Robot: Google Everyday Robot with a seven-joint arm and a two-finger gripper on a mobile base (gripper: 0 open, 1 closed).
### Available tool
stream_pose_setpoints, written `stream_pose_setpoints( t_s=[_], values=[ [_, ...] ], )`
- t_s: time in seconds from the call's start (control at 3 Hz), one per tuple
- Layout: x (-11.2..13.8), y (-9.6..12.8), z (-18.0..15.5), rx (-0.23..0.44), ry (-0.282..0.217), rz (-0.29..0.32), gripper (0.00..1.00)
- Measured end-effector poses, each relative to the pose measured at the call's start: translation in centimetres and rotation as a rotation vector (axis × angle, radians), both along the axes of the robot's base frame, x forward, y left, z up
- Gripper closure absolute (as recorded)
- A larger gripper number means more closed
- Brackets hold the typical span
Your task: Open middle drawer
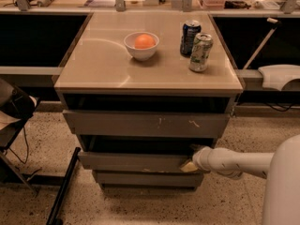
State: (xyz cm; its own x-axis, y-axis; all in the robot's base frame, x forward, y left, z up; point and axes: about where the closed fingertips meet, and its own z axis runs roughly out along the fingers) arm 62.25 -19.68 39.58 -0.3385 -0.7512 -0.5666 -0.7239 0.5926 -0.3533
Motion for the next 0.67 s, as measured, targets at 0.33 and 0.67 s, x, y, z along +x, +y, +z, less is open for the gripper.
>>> stream_pose_setpoints(
  t_s=[0.33, 0.67],
  values=[
    [-0.71, -0.29, 0.21, 0.0, -0.002, -0.014, 1.0],
    [-0.74, -0.27, 0.62, 0.0, -0.002, -0.014, 1.0]
  ],
)
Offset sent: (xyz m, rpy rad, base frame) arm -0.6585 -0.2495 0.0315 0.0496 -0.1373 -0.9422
